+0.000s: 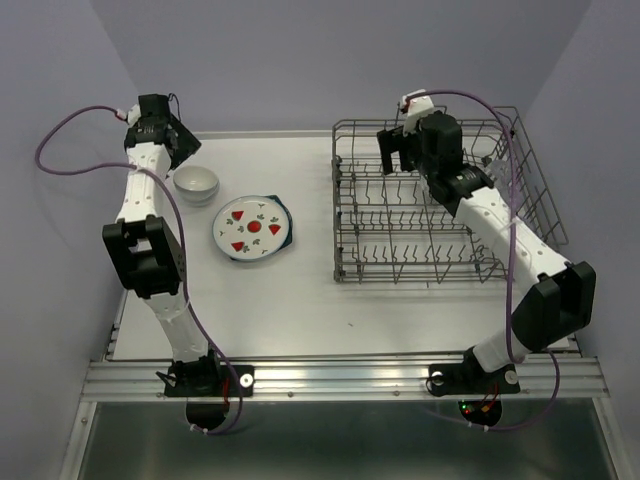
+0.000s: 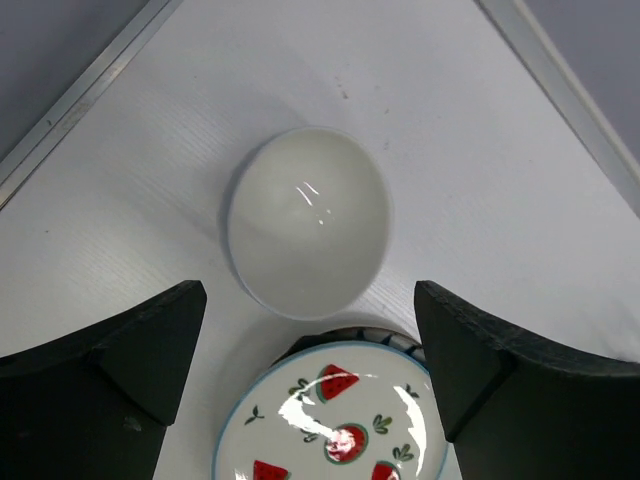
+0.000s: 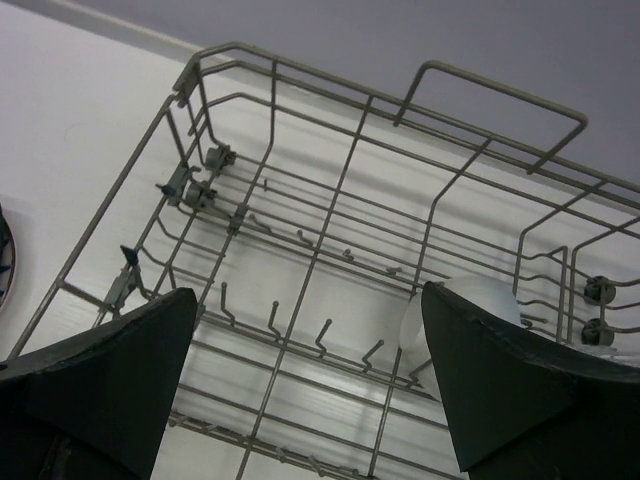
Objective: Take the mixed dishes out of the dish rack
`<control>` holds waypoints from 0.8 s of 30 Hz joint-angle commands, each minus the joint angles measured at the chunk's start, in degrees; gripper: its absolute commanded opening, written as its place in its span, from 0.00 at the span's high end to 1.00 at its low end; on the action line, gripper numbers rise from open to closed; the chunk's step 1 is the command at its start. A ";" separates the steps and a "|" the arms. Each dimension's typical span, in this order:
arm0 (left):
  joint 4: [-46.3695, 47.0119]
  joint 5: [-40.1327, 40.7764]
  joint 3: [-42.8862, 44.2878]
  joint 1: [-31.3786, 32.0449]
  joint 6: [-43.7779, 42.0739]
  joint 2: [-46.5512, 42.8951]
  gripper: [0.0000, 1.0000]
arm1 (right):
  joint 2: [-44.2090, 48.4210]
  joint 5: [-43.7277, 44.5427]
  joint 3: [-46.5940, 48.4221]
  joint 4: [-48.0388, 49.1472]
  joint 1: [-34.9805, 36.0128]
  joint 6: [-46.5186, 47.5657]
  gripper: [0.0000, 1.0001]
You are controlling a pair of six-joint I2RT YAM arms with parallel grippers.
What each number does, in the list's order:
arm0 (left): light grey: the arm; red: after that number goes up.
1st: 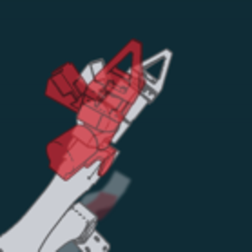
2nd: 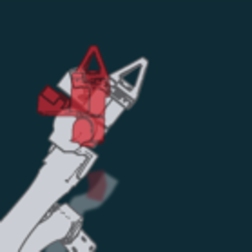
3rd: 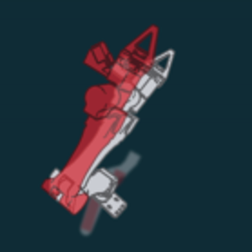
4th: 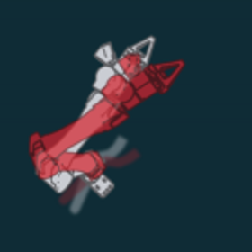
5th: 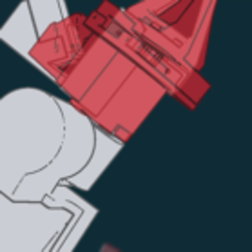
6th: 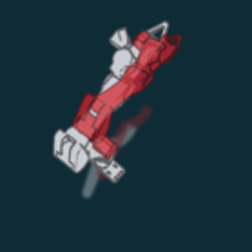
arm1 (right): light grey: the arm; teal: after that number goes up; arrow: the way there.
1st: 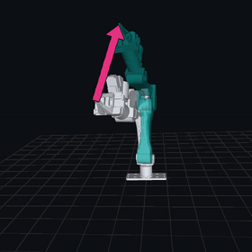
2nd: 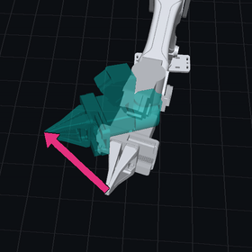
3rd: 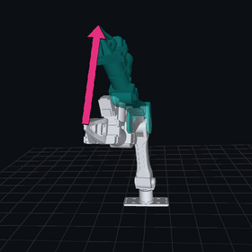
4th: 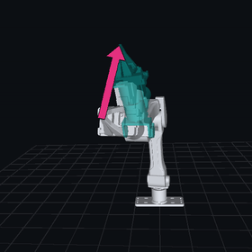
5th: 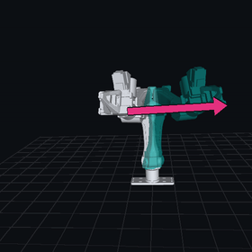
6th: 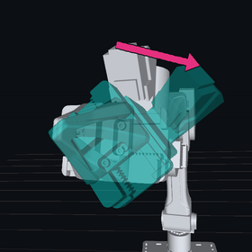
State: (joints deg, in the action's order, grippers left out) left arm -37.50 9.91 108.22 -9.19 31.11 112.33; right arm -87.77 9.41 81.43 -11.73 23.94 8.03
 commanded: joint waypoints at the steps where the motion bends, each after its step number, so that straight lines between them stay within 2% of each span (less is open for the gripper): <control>1: 1.27 -1.20 -1.34 4.17 -0.52 -11.15 0.02 | 1.46 1.59 4.79 -1.54 -5.65 -7.58 0.00; 3: 2.25 -1.04 -3.28 5.49 -0.62 -13.10 0.01 | 2.42 -1.23 4.09 -1.63 -7.85 -10.38 0.00; 7: 2.25 -1.91 -3.11 8.91 -1.49 -17.14 0.01 | 3.83 -1.23 3.65 -2.16 -13.64 -10.93 0.00; 9: 3.30 -2.61 -4.33 13.13 -1.49 -18.46 0.01 | 3.13 -2.63 3.74 -3.30 -16.98 -14.25 0.00; 10: 5.13 -4.53 -6.08 17.15 -2.28 -19.42 0.01 | 2.69 -6.73 3.65 -3.91 -20.48 -15.14 0.00; 12: 7.51 -7.69 -8.11 21.30 -2.37 -19.70 0.01 | 1.03 -11.32 2.87 -4.79 -23.30 -17.86 0.00; 18: 8.84 -7.71 -12.60 37.19 -1.58 -16.45 0.01 | -2.76 -20.56 2.24 -5.32 -27.89 -18.58 0.00; 21: 8.93 -7.01 -12.95 42.22 -0.97 -13.03 0.01 | -5.04 -25.57 2.86 -5.50 -31.23 -19.19 0.00; 24: 9.02 -8.67 -12.78 43.82 -0.79 -11.00 0.01 | -7.58 -29.70 3.56 -5.59 -31.85 -18.59 0.00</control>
State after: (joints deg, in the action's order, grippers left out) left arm -29.76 1.98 95.44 33.39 30.28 100.71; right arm -93.62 -11.99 83.55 -16.93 -6.52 -10.04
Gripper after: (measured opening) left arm 0.989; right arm 0.998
